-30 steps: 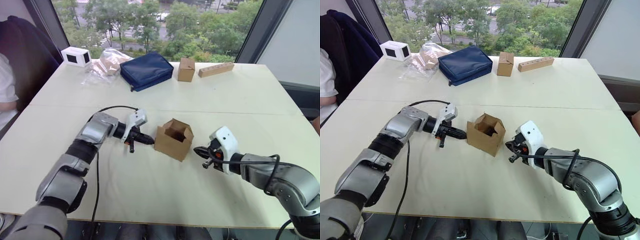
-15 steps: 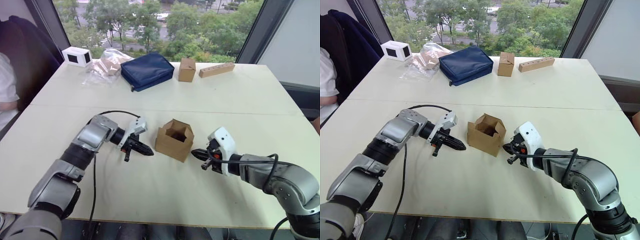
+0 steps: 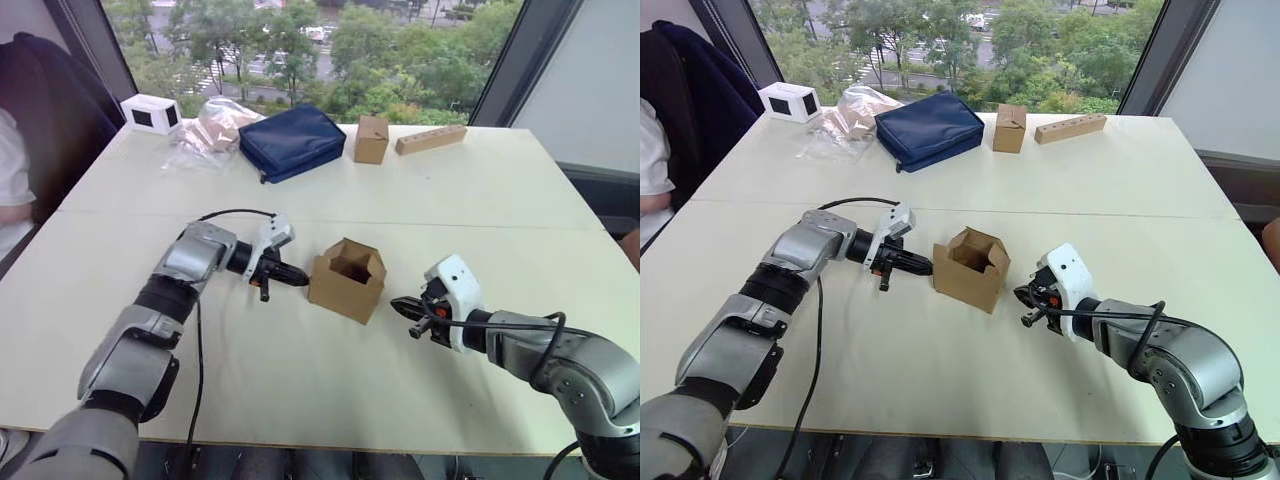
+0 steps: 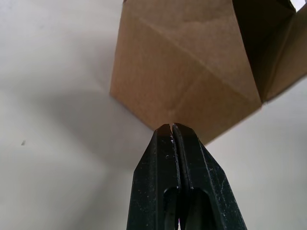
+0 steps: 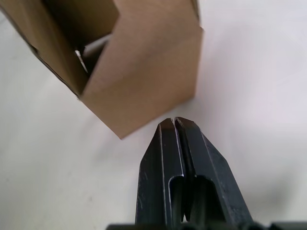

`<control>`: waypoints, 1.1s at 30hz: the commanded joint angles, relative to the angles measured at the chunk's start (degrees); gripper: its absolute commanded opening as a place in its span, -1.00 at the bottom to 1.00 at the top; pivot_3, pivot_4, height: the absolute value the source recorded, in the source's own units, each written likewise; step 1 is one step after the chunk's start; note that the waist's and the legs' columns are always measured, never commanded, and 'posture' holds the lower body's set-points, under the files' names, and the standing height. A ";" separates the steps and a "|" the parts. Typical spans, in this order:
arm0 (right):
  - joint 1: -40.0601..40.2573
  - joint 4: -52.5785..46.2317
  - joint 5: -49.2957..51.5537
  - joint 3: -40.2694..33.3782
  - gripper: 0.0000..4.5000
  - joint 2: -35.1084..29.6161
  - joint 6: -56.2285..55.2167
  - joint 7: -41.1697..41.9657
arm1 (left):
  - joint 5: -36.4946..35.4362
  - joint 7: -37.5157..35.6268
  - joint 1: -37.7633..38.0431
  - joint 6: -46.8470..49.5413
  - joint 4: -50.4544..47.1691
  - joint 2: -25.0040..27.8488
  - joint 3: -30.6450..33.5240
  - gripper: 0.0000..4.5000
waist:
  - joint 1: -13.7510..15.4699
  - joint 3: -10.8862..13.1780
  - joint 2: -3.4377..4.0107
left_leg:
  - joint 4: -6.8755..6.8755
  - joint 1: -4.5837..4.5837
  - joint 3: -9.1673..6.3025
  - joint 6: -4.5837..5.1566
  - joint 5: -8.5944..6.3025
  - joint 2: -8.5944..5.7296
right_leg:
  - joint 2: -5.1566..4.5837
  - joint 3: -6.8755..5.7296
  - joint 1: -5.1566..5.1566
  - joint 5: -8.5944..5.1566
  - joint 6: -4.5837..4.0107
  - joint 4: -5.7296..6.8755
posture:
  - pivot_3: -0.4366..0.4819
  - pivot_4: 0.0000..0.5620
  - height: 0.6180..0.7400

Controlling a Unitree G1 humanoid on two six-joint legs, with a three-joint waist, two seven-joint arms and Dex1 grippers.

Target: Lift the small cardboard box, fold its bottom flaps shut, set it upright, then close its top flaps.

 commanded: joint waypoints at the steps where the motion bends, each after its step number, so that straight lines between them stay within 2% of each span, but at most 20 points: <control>1: -1.53 -2.58 0.12 0.31 -1.00 2.01 -0.13 -0.52 | 0.02 -0.88 -1.05 0.19 -1.34 -0.69 0.69 -1.00 | 0.13 0.00 0.00 | 0.00 0.00 0.00 0.00 0.00 0.00 | 0.00 0.00 0.00 0.00 0.00 0.00 | -0.05 -0.47 1.00; 11: -2.55 -3.18 1.75 0.02 -1.00 5.01 2.48 -0.30 | -1.94 -6.14 0.37 6.00 -8.08 0.39 -0.24 -1.00 | 0.22 0.00 0.00 | 0.00 -0.01 0.00 0.00 0.00 -0.01 | -0.01 0.00 0.02 0.00 0.00 -0.01 | -0.05 -0.47 1.00; 20: -3.06 -3.43 1.98 -1.11 -1.00 5.19 4.59 0.32 | -1.51 -7.93 3.21 8.83 -13.43 1.28 -1.50 -1.00 | 0.21 -0.01 0.01 | 0.00 -0.01 -0.01 0.00 0.00 -0.01 | -0.01 0.00 0.01 0.00 0.00 0.00 | -0.05 -0.47 1.00; 33: -2.18 -4.41 -0.29 -0.42 -1.00 1.83 4.50 2.24 | -0.81 -6.96 3.14 6.43 -10.97 4.09 -0.24 -1.00 | 0.22 -0.01 0.02 | 0.00 -0.01 -0.01 0.00 0.00 -0.01 | -0.02 0.01 0.01 0.00 0.00 -0.01 | -0.05 -0.47 1.00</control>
